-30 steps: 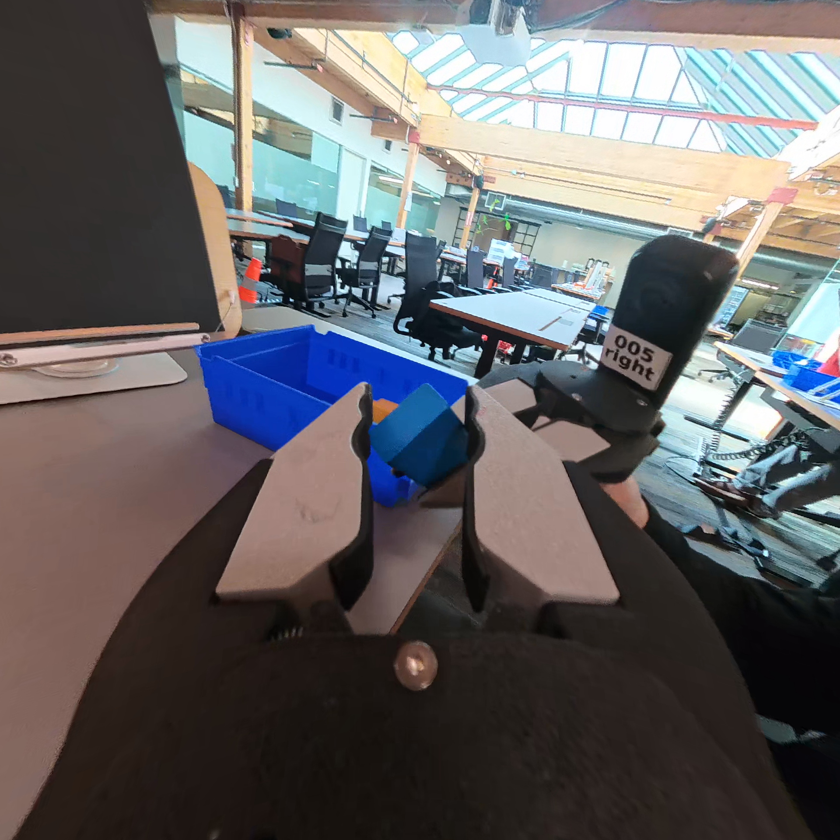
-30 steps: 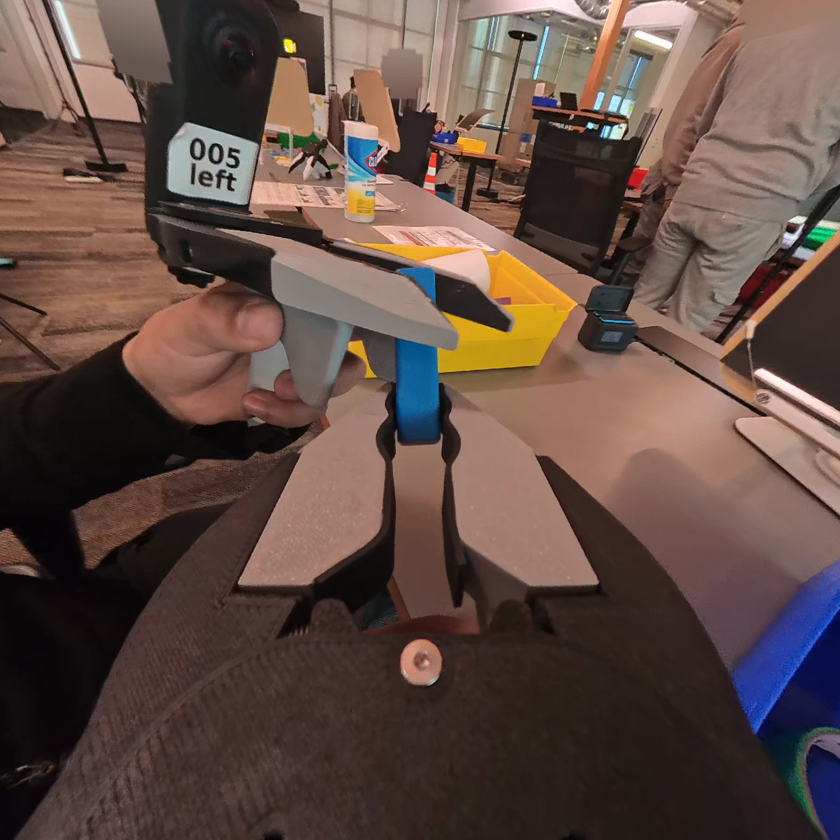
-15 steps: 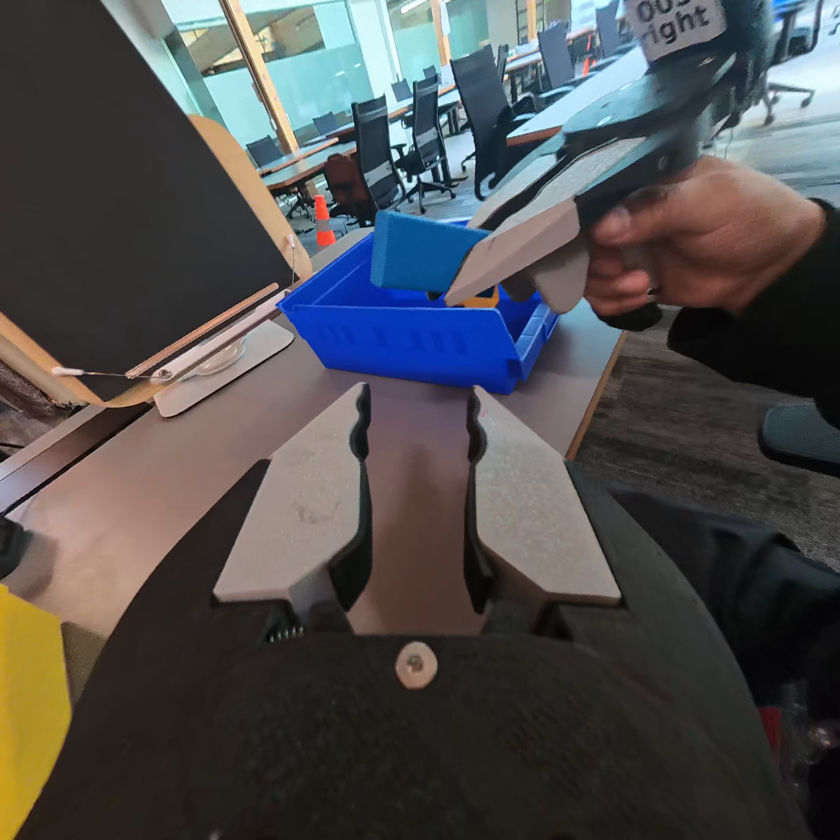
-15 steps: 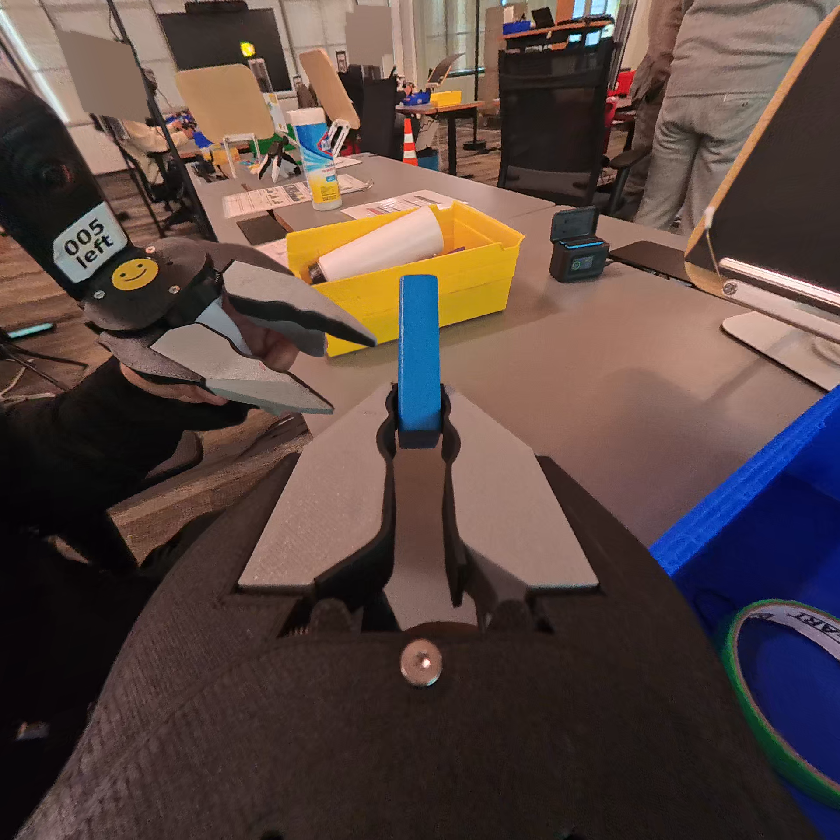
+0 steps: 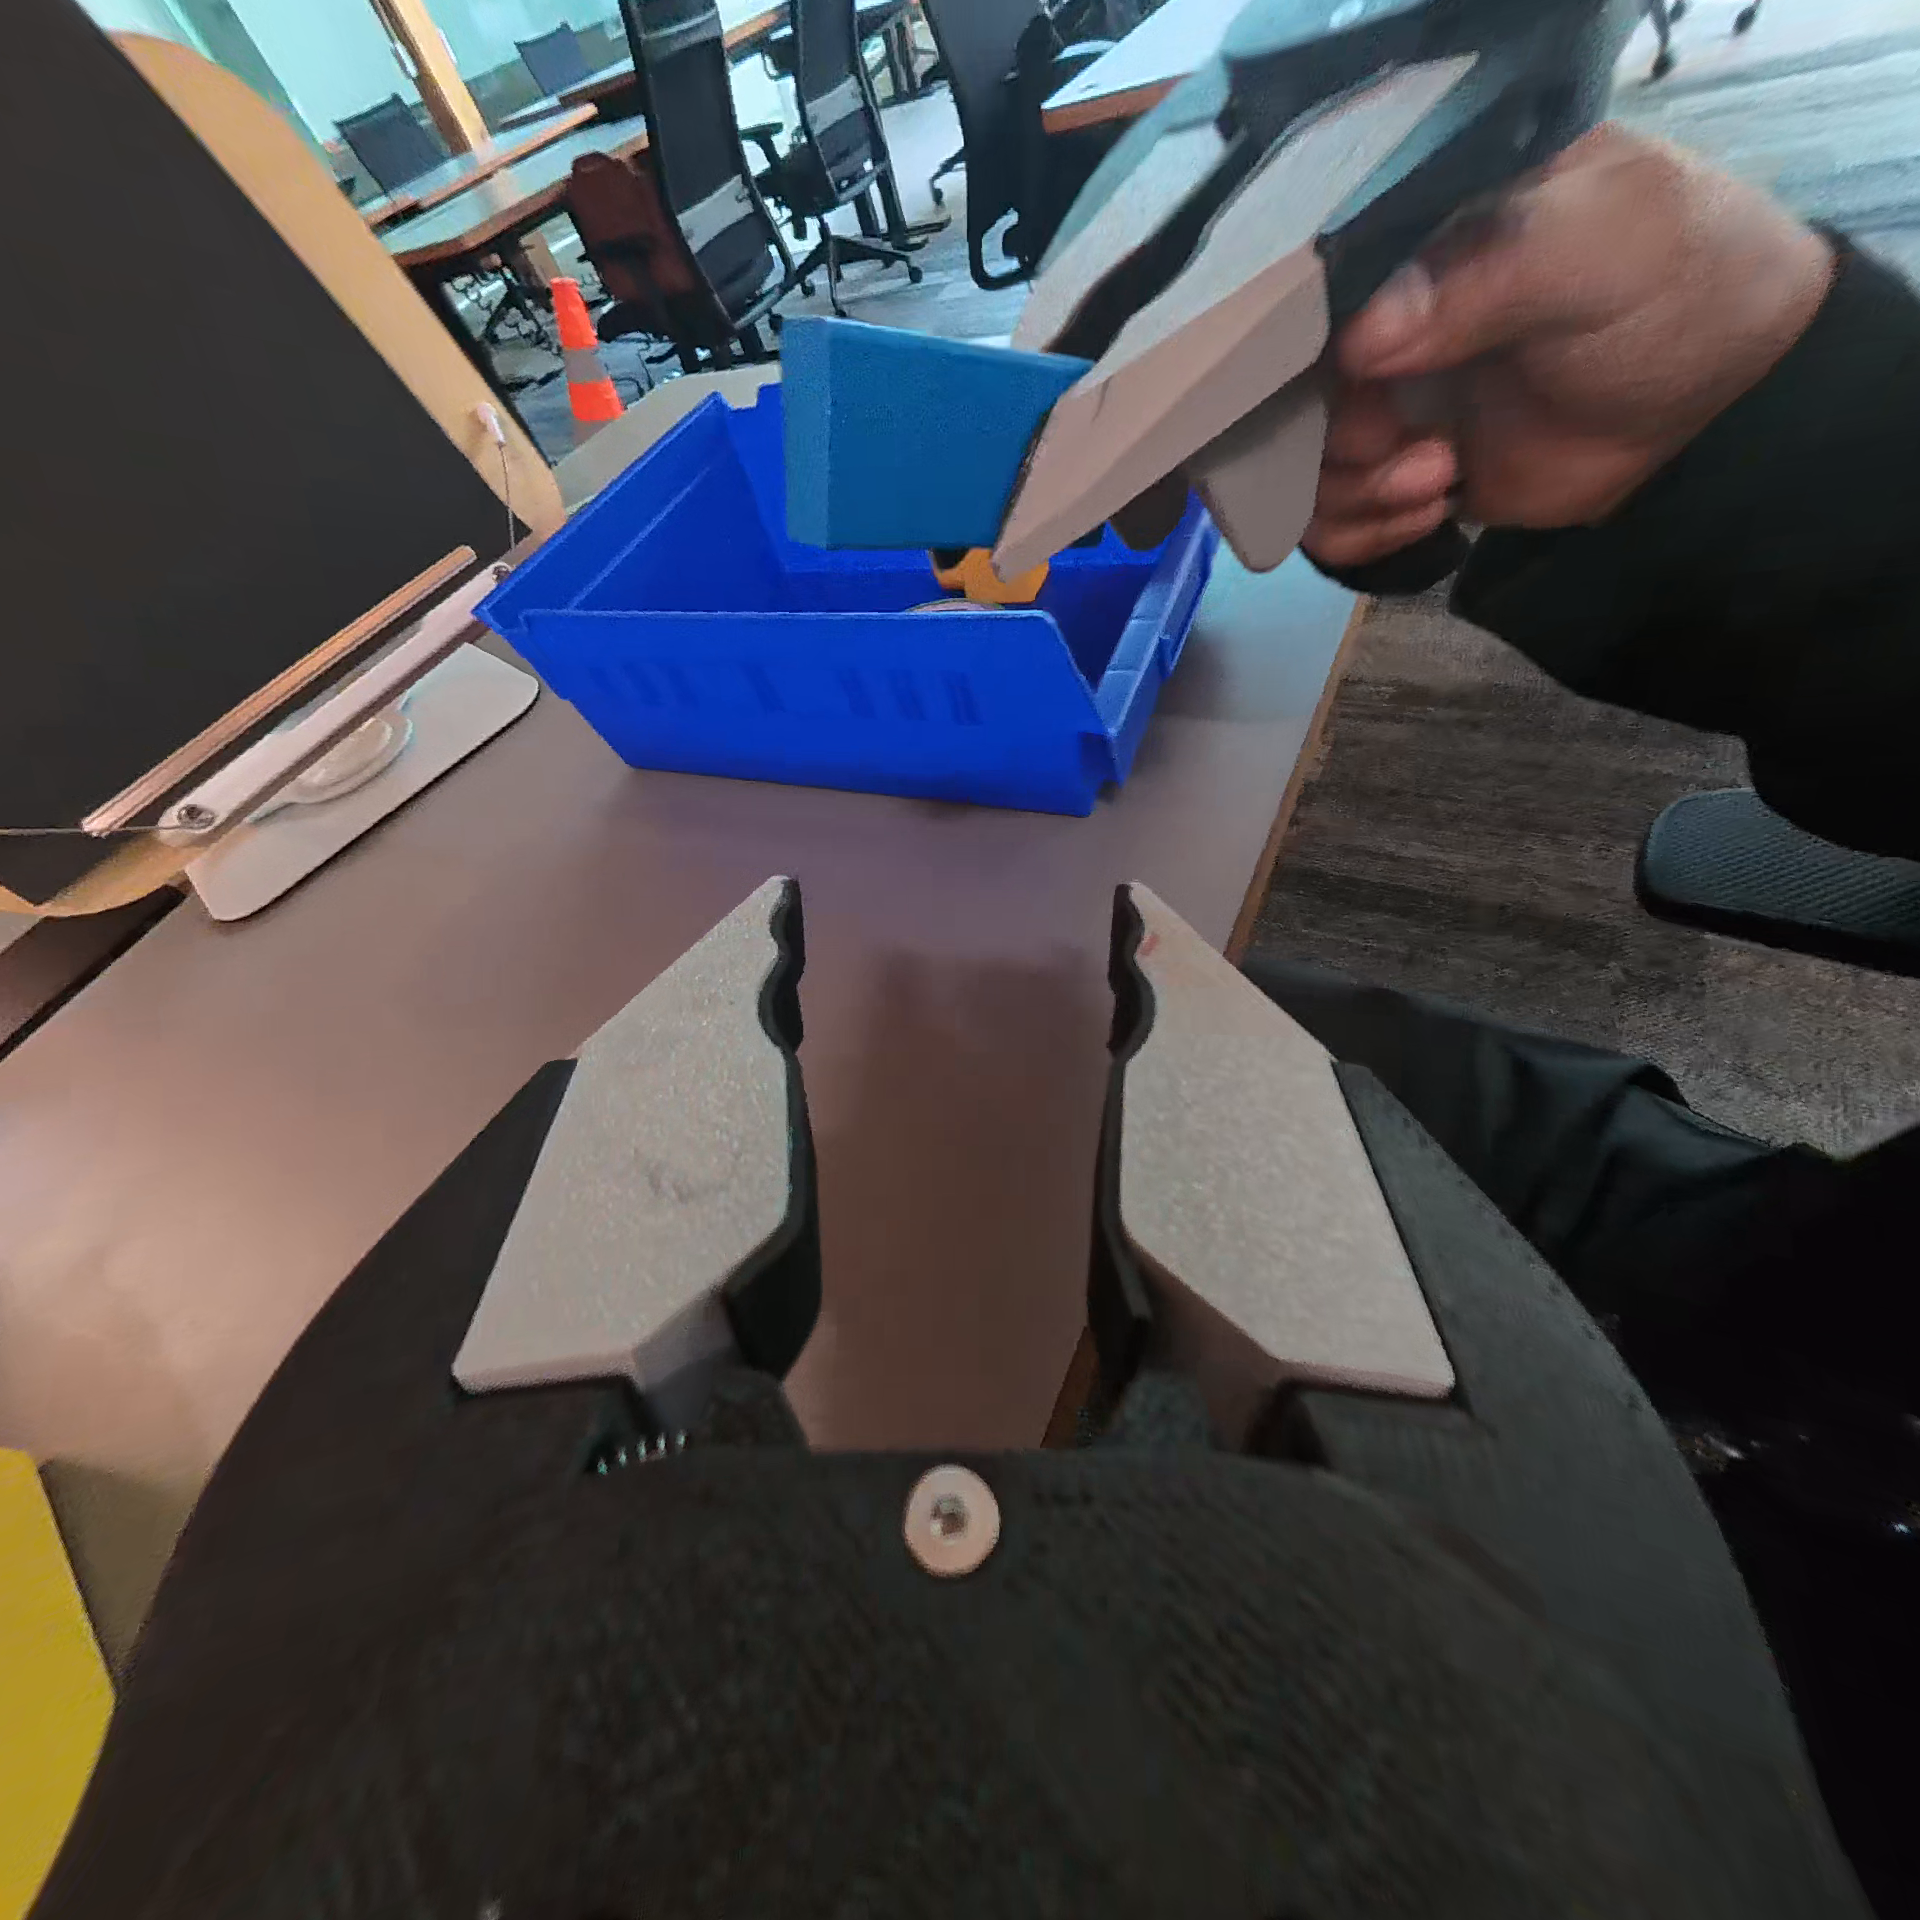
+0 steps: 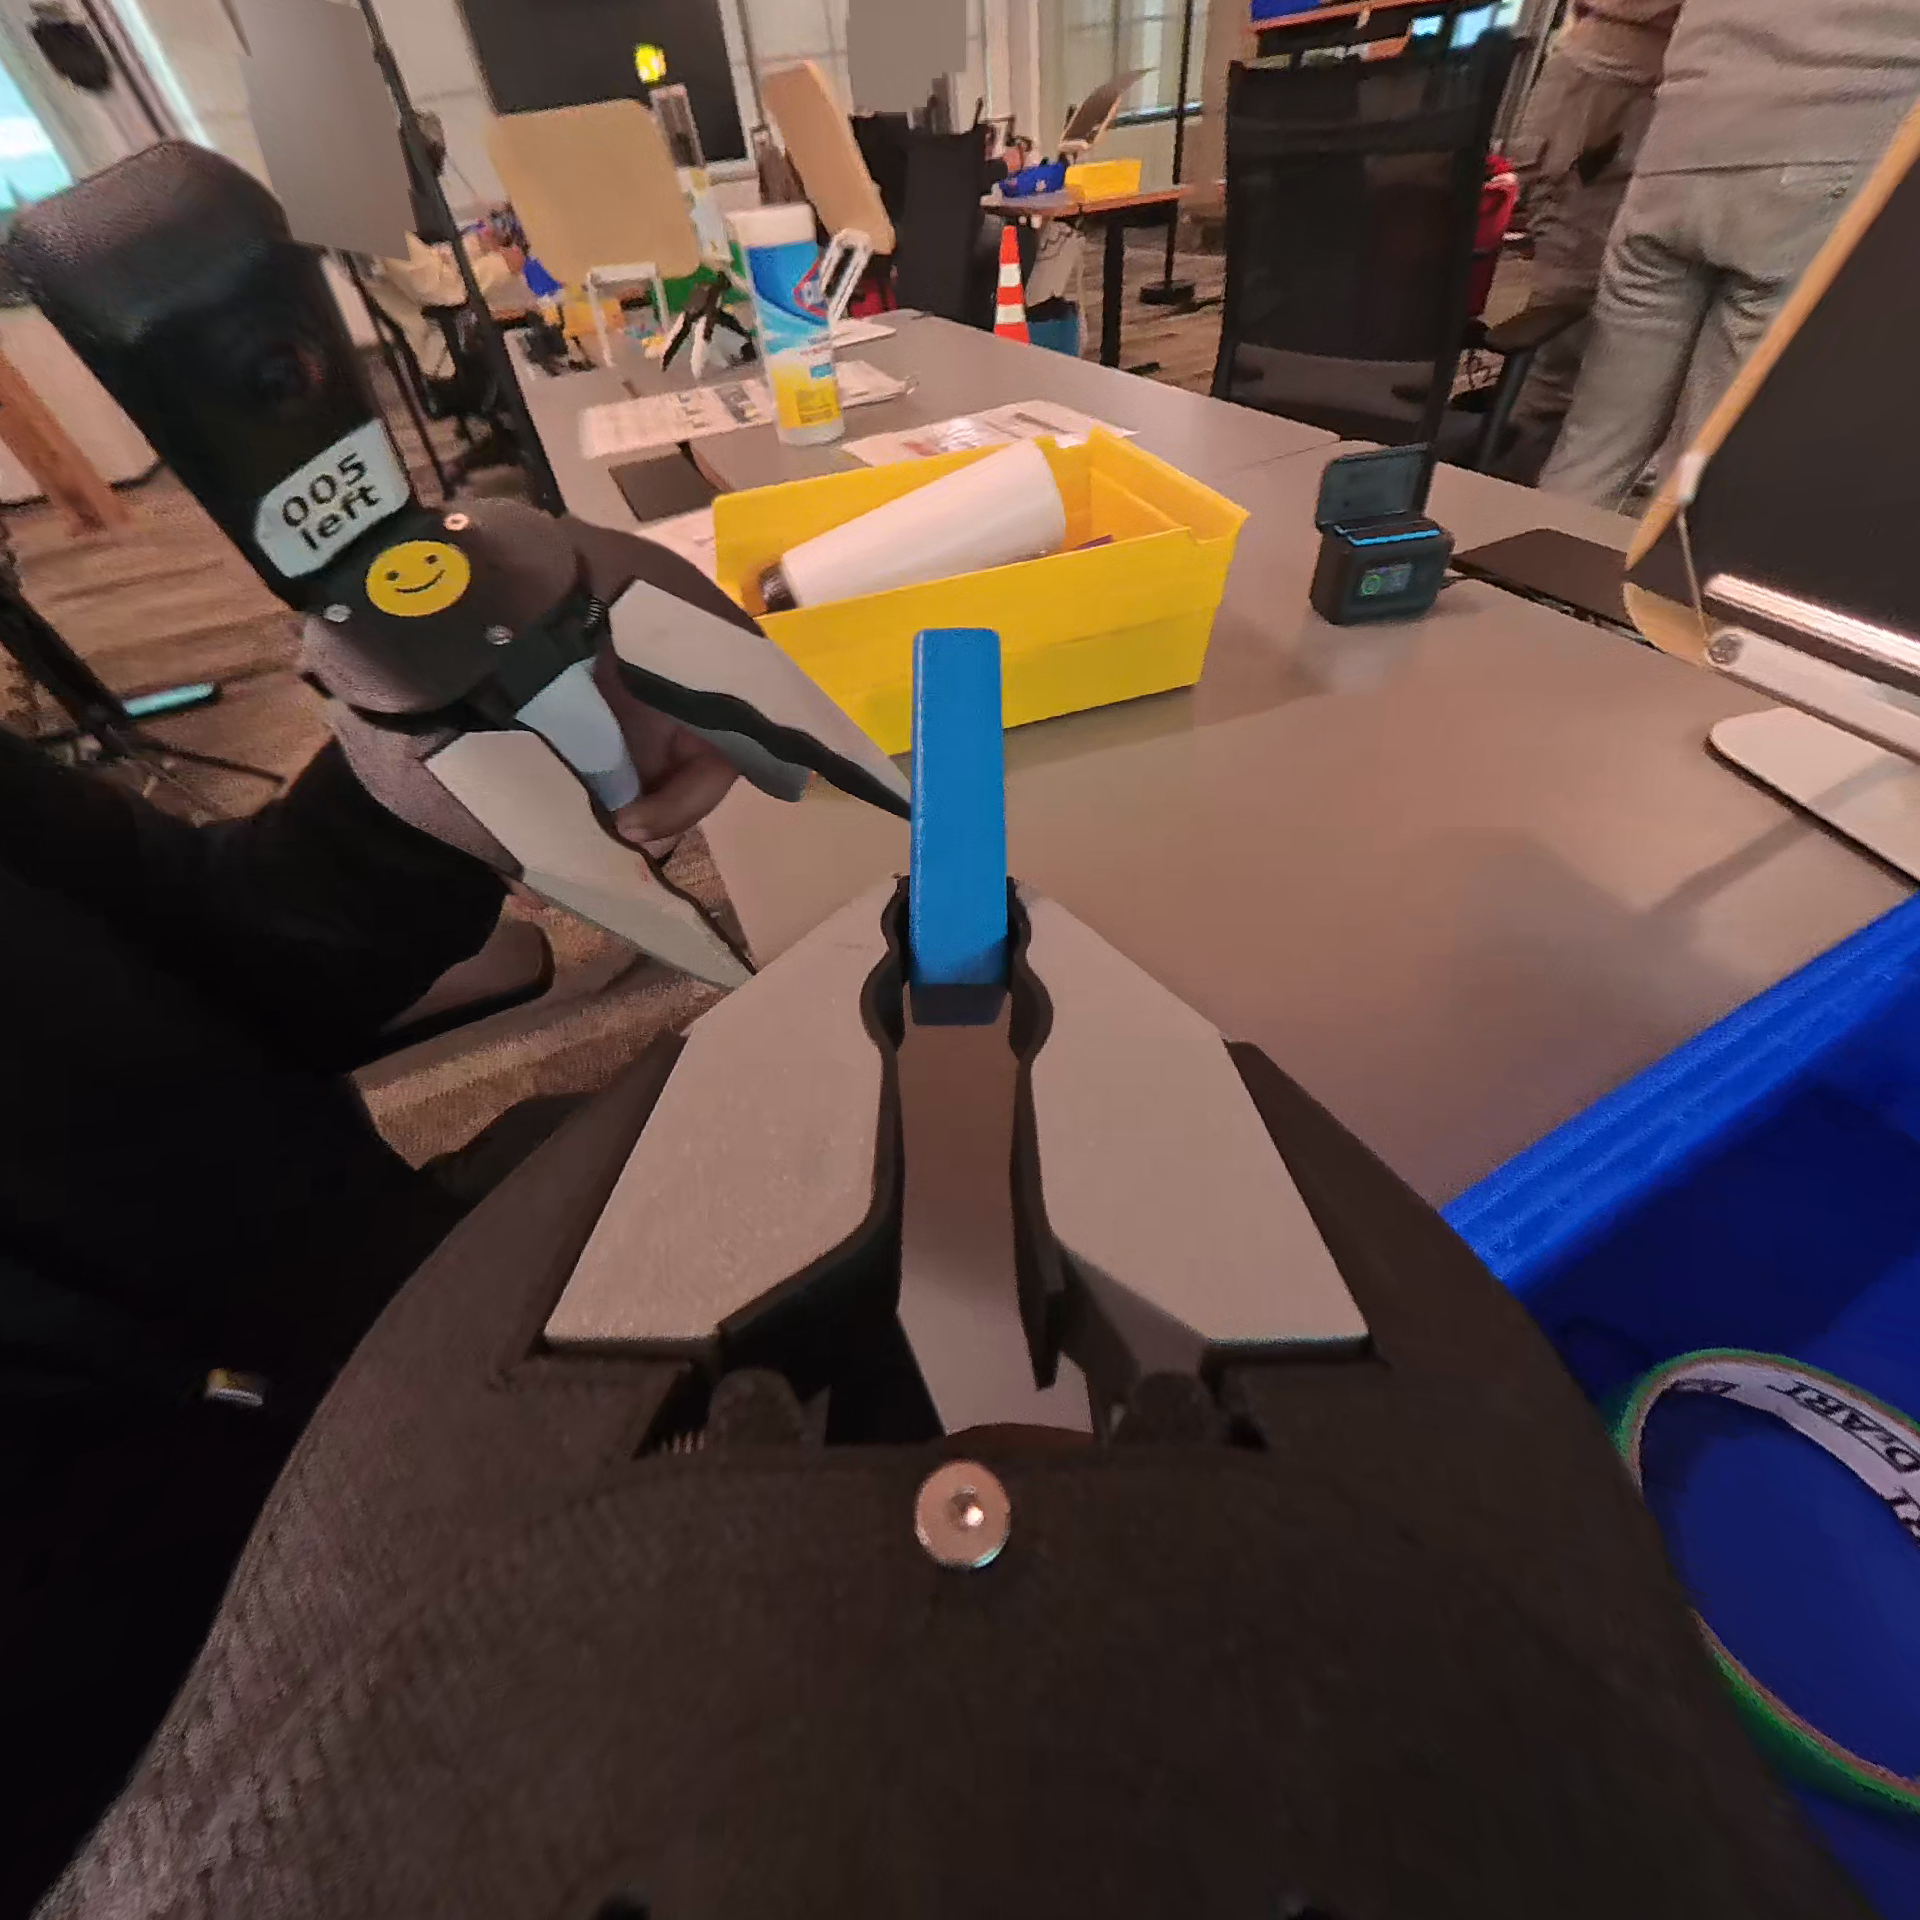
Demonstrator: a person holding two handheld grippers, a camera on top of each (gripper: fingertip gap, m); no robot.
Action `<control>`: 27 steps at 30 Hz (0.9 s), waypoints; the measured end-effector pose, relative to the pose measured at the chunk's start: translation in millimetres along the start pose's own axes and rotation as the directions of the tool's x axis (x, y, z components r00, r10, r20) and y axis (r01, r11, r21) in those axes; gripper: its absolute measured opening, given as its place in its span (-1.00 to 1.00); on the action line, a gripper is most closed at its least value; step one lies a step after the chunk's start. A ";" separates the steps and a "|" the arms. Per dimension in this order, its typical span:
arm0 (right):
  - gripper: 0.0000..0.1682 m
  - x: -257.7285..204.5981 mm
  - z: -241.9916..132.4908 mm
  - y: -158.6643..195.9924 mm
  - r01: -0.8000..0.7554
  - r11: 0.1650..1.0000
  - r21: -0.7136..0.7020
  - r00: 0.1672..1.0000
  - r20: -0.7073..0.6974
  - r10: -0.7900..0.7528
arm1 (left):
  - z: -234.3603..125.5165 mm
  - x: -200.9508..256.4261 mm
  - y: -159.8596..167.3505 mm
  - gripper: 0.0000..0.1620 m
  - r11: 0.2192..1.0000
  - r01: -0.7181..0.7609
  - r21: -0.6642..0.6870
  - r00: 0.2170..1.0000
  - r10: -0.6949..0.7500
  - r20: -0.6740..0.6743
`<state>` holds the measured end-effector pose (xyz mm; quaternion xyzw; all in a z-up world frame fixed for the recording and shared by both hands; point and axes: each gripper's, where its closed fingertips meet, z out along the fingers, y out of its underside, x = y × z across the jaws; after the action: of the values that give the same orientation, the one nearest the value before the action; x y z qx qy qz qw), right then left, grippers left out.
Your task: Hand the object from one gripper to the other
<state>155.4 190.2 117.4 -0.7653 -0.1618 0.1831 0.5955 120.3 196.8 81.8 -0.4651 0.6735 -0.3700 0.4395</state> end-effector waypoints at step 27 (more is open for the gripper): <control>-0.84 -90.2 -24.7 -36.4 0.721 0.682 -0.119 0.684 -0.035 -0.729 | -57.7 38.8 -82.1 -0.36 0.968 -0.132 0.213 0.989 0.144 -0.042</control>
<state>86.7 135.8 166.1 -0.6729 -0.4361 -0.1060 0.5880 83.9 140.9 166.3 -0.3573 0.6737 -0.4207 0.4913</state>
